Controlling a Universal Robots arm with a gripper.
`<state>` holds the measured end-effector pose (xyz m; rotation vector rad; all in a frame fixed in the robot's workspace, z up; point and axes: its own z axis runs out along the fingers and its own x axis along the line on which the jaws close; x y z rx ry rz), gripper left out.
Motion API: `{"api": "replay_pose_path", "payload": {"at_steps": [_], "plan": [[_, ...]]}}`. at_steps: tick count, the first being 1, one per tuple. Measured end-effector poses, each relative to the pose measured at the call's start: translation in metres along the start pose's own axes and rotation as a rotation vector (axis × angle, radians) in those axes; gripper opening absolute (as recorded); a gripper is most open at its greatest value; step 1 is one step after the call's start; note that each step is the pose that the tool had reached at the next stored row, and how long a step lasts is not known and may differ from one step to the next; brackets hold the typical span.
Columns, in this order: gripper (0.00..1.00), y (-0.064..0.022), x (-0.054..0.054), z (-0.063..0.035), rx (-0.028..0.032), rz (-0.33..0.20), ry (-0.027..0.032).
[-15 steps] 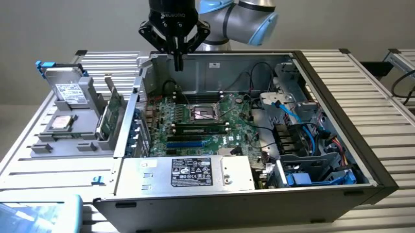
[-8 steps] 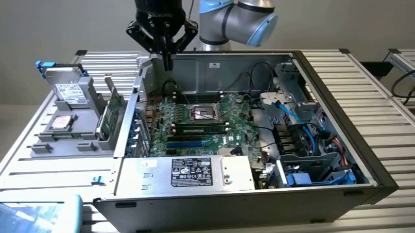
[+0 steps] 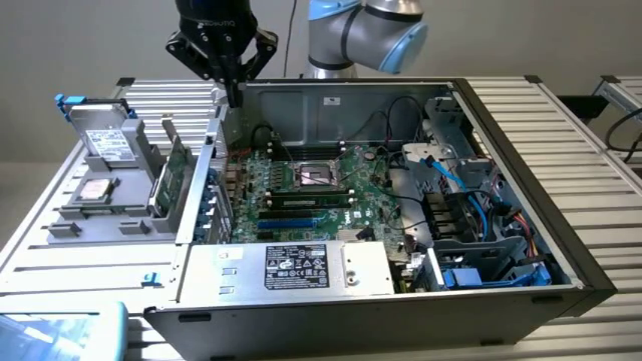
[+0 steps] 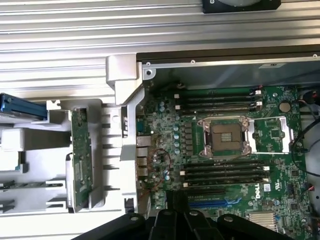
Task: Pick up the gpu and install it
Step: 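Reach for the gpu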
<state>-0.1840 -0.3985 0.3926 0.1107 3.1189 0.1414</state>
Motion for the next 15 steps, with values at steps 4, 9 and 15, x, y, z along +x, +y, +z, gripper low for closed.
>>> {"api": "replay_pose_path", "payload": {"at_steps": [4,9,15], "plan": [[0.12,-0.0009,0.018,-0.0004,-0.0081,0.0,0.0011],[0.12,-0.002,0.041,-0.0008,-0.0179,0.0,0.0026],[0.12,-0.0028,0.068,-0.0009,-0.0294,0.0,0.0034]]}}
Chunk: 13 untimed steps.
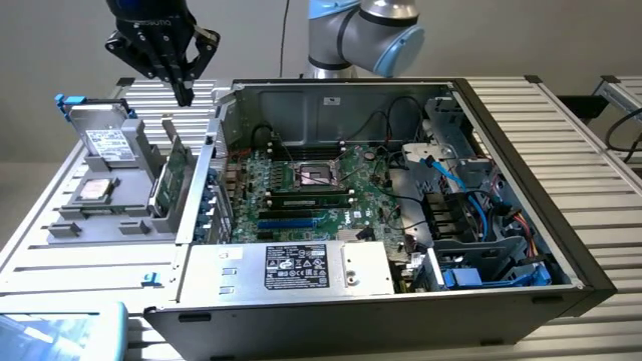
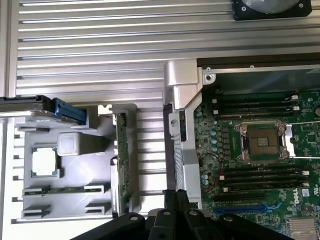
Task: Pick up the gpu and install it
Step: 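Reach for the gpu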
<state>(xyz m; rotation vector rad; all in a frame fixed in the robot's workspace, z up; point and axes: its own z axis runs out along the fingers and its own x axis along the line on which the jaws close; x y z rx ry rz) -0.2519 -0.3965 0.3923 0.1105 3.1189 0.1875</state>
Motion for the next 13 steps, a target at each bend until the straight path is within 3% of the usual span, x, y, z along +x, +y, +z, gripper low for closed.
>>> {"api": "replay_pose_path", "payload": {"at_steps": [4,13], "plan": [[0.12,0.0003,0.018,0.0006,-0.0032,0.0,0.0003],[0.12,0.0051,0.059,0.0061,-0.004,0.0,0.0001]]}}
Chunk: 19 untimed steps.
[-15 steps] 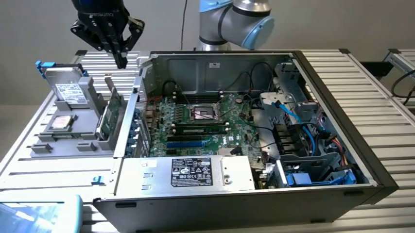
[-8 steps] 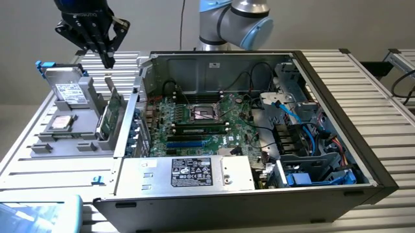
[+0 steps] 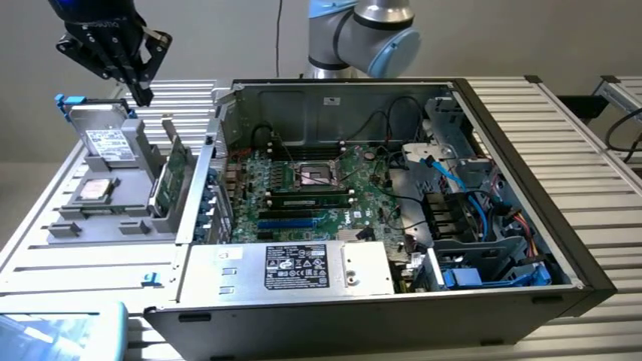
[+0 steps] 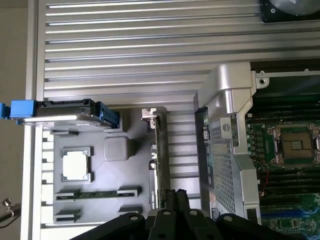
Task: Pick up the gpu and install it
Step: 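Reach for the gpu, then pick up the gpu and move the gpu toward the slot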
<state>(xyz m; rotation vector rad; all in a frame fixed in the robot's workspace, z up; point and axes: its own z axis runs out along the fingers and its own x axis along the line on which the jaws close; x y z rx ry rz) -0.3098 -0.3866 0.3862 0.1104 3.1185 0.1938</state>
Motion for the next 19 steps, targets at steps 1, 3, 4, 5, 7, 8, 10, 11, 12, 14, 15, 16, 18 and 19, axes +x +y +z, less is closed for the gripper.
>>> {"api": "replay_pose_path", "payload": {"at_steps": [1,3,4,5,7,8,10,11,12,14,15,16,18,19], "plan": [[0.12,0.0017,0.002,0.0011,0.0002,0.0,0.0003],[0.12,0.0044,0.005,0.0043,0.0004,0.0,0.0005],[0.12,0.0051,0.006,0.0056,0.0009,0.0,0.0008],[0.12,0.0054,0.007,0.0066,0.0023,0.0,0.0009],[0.12,0.0052,0.009,0.0078,0.0096,0.0,0.0016],[0.12,0.0051,0.01,0.0083,0.0154,0.0,0.0018],[0.12,0.0049,0.01,0.0095,0.028,-0.001,0.0013],[0.12,0.0048,0.011,0.0101,0.0356,-0.001,0.0008],[0.12,0.0049,0.011,0.0108,0.0422,-0.002,0.0004],[0.12,0.0052,0.011,0.0116,0.0488,-0.002,-0.0001],[0.12,0.0052,0.011,0.0116,0.0488,-0.002,-0.0002],[0.12,0.0052,0.011,0.0116,0.0489,-0.002,-0.0002],[0.12,0.0052,0.011,0.0115,0.049,-0.002,0.0],[0.12,0.0052,0.011,0.0116,0.049,-0.002,-0.0001]]}}
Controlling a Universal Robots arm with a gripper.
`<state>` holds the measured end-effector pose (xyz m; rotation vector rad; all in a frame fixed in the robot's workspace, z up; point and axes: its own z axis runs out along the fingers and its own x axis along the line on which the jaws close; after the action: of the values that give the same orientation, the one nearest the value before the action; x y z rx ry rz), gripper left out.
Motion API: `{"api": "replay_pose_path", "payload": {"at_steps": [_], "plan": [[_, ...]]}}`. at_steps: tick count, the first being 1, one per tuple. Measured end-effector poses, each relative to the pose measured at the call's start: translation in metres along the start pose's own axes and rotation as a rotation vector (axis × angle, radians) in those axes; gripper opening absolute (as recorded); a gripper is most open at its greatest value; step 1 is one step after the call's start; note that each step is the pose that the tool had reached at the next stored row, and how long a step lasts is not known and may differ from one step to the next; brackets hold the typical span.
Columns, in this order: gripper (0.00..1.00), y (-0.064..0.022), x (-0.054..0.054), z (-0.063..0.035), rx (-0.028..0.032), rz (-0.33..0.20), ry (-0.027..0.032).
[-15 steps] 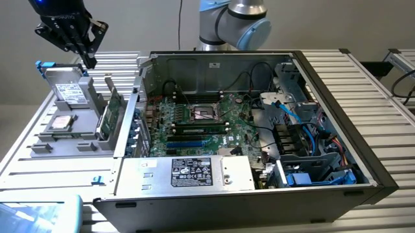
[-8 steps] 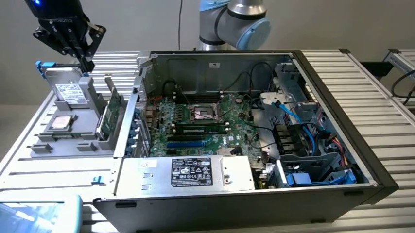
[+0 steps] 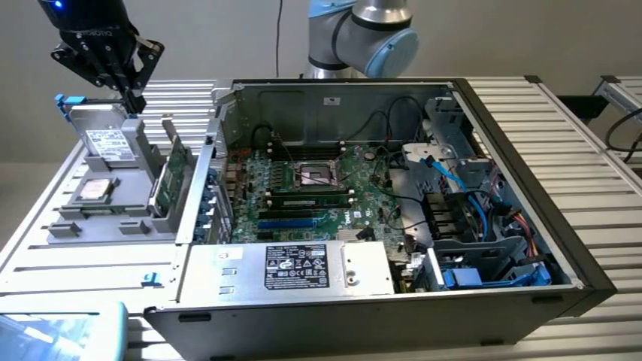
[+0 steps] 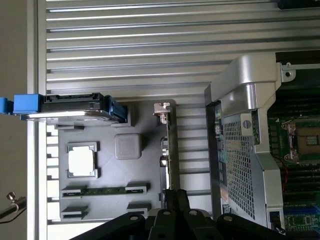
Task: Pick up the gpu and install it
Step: 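Pick up the gpu and move the gpu toward the slot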
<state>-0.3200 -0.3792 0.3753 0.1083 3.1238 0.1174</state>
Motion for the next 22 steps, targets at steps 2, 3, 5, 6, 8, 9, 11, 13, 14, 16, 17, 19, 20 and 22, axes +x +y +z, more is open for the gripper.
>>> {"api": "replay_pose_path", "payload": {"at_steps": [2,3,5,6,8,9,11,13,14,16,17,19,20,22], "plan": [[0.12,0.0,0.0,0.0,0.0,0.0,0.0],[0.12,0.0,0.0,0.0,0.0,0.0,0.0],[0.12,0.0,0.0,0.0,0.0,0.0,0.0],[0.12,0.0,0.0,0.0,0.0,0.0,0.0],[0.12,0.0,0.0,0.0,0.0,0.0,0.0],[0.12,0.0,0.0,0.0,0.0,0.0,0.0001],[0.2,0.0,0.0,0.0,0.0,0.0,0.0],[0.32,0.0,0.0,0.0,0.0,0.0,0.0],[0.32,0.0,0.0,0.0,0.0,0.0,0.0],[0.37,-0.0001,0.001,0.0008,0.0,0.0,0.0],[0.44,-0.0002,0.002,0.0018,0.0,0.0,0.0],[0.44,-0.0008,0.004,0.0053,0.0,-0.005,0.0004],[0.44,-0.001,0.005,0.007,-0.0001,-0.01,0.0008],[0.44,-0.0014,0.007,0.0106,-0.0002,-0.02,0.0016]]}}
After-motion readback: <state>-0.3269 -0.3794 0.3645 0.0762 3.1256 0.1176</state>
